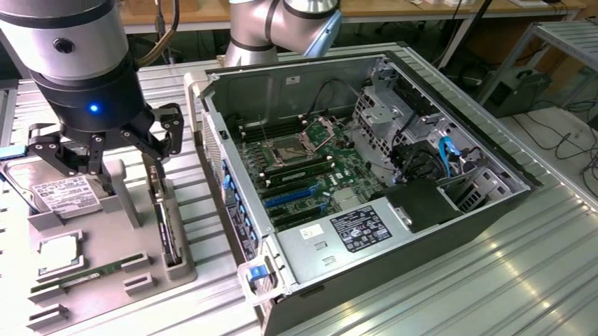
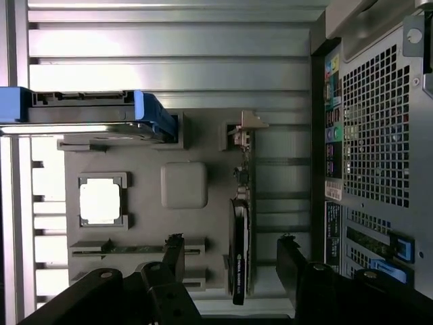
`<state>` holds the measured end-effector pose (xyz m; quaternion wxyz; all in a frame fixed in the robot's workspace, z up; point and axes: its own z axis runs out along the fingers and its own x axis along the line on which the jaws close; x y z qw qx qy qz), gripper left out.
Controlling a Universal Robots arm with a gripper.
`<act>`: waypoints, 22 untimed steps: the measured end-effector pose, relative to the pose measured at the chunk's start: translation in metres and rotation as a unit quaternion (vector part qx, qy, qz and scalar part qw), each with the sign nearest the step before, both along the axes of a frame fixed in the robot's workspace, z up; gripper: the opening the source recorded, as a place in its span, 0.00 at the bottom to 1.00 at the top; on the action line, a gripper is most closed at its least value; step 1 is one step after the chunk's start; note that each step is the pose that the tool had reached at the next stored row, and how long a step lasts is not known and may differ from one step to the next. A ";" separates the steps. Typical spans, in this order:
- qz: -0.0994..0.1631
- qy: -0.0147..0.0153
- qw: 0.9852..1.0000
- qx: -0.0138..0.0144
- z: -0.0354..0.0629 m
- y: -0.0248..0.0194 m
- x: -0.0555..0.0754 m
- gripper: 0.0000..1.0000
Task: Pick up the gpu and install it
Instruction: 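Pick up the gpu and move the gpu toward the slot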
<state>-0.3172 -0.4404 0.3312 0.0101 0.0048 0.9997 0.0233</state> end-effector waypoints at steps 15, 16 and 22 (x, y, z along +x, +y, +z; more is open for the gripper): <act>0.000 0.000 1.000 0.000 -0.0220 -0.0074 0.008 0.66; 0.000 0.000 1.000 0.001 -0.0244 -0.0069 0.009 0.66; 0.000 0.000 1.000 0.002 -0.0335 -0.0054 0.009 0.66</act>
